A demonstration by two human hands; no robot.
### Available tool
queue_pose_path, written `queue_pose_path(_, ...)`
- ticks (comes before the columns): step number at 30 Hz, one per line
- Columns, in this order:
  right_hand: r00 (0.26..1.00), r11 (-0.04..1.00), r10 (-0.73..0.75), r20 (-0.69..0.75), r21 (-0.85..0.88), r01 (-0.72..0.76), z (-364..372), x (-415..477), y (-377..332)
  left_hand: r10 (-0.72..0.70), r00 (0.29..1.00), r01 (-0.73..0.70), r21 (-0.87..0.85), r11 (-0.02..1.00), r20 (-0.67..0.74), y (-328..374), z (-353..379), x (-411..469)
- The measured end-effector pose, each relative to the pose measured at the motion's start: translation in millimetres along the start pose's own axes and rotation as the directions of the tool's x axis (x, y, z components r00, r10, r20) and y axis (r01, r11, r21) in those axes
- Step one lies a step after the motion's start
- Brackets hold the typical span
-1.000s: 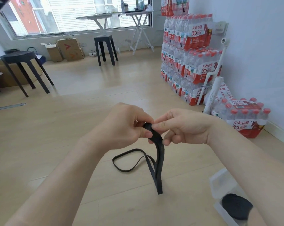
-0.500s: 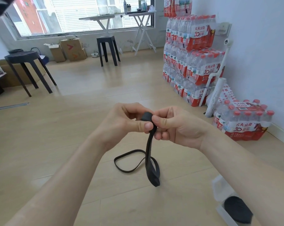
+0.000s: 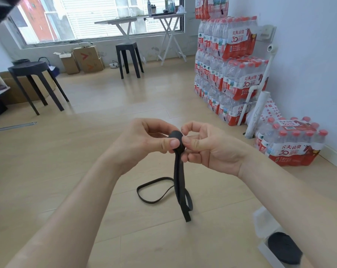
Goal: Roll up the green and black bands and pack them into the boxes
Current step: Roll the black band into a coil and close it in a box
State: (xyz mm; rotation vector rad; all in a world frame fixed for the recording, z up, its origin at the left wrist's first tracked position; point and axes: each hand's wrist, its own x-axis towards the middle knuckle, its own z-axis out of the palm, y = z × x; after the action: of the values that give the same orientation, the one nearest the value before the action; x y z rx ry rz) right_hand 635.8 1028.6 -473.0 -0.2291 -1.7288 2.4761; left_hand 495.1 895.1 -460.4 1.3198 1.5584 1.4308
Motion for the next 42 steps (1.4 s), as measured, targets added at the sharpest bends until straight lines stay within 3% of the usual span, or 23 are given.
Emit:
queue_pose_path(8,0.999,0.997,-0.031,0.030,-0.066,0.033,7.8,2.6,2.6,0.060,0.998,-0.061,-0.155,0.986,-0.011,-5.2,-2.6,4.1)
queue_pose_path(11,0.996,0.996,-0.076,-0.041,-0.044,0.074,10.6,3.9,3.9,0.010,1.000,-0.002,-0.290,0.957,0.028,-6.4,-0.1,4.7)
queue_pose_path(15,0.975,0.989,-0.147,-0.166,-0.012,0.147,10.0,5.3,3.4,-0.020,0.999,0.011,-0.291,0.957,-0.028,-4.2,5.9,5.5)
queue_pose_path(19,0.971,0.986,-0.166,-0.171,-0.026,0.164,11.7,4.7,0.6,0.048,0.998,-0.053,-0.106,0.993,-0.049,4.5,2.5,2.4)
queue_pose_path(23,0.986,0.991,-0.097,-0.138,-0.100,0.084,7.4,2.7,-3.2,0.116,0.993,-0.110,0.240,0.965,-0.013,11.7,3.7,-1.4)
queue_pose_path(28,0.985,0.962,0.153,-0.086,-0.217,-0.168,-2.0,-3.9,-15.1,0.113,0.989,-0.145,0.556,0.818,0.092,15.0,14.9,-4.6)
queue_pose_path(33,0.956,0.930,0.292,0.019,-0.238,-0.279,-0.9,-6.3,-16.1,0.157,0.982,-0.184,0.735,0.653,0.106,16.6,12.5,-4.6)
queue_pose_path(38,0.939,0.914,0.344,0.024,-0.239,-0.329,0.8,-8.6,-13.4,0.160,0.975,-0.216,0.806,0.551,0.152,20.5,14.2,-5.9)
queue_pose_path(42,0.965,0.934,0.261,0.000,-0.255,-0.253,8.8,-8.6,-6.2,0.166,0.964,-0.254,0.902,0.350,0.207,21.7,16.6,-7.8)
